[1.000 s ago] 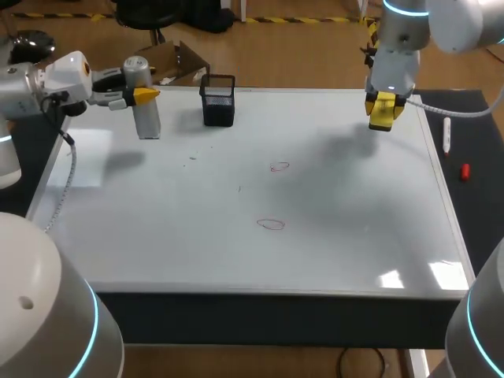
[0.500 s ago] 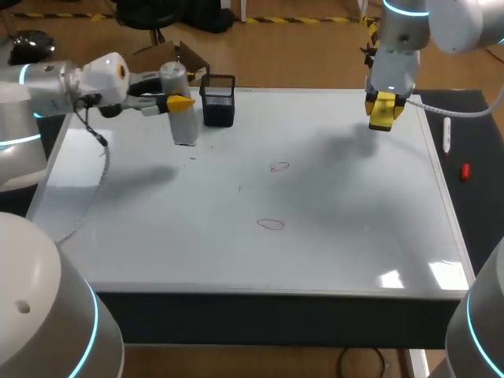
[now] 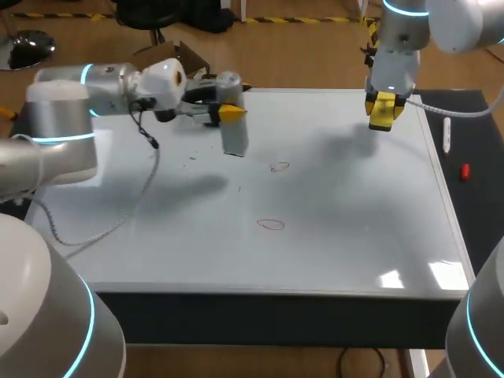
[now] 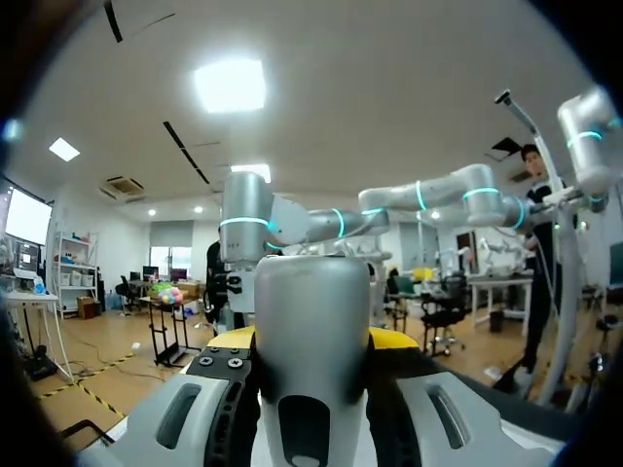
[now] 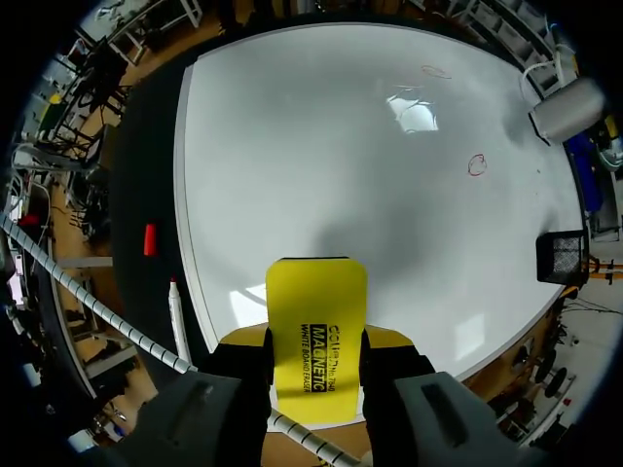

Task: Pick up the inspection probe, press it on each red-marked spot on the whiteboard one by one, put down the probe, pick up the eraser, and wipe off all the red marks.

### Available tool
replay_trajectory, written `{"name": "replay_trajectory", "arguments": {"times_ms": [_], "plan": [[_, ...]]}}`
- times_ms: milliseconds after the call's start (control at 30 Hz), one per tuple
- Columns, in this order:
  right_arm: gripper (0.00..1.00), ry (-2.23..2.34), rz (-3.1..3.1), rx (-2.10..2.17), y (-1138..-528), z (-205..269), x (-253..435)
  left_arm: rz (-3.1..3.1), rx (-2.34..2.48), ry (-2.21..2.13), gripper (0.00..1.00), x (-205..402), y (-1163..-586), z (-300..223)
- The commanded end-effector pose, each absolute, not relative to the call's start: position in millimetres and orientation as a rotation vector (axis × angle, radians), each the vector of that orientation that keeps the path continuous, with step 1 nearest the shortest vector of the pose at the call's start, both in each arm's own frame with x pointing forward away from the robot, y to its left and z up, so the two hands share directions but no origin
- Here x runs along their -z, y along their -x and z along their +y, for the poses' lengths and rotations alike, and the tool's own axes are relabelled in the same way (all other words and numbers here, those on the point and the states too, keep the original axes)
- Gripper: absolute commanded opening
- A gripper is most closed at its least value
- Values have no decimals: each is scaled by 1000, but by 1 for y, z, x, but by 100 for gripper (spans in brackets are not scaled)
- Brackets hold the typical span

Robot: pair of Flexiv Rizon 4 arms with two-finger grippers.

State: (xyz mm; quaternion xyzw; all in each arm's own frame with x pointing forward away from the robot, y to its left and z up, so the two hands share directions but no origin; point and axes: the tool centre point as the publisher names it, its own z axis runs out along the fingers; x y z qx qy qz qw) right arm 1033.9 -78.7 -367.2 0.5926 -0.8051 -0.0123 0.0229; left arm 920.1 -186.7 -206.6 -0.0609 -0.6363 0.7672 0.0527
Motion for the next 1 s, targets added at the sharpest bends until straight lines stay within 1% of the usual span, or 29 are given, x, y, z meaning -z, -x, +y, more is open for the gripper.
{"name": "replay_trajectory", "arguments": {"times_ms": [33,567,1000], "plan": [[0,-1836,-2489,35,-1035,-79,367,-1895,-2319,224,0,214,-925,-212],[0,-1836,-2489,35,-1035,-79,367,-1851,-2292,268,0,239,-919,-262],[0,-1836,-2489,35,-1035,-79,367,-1849,-2285,262,0,256,-918,-276]]}}
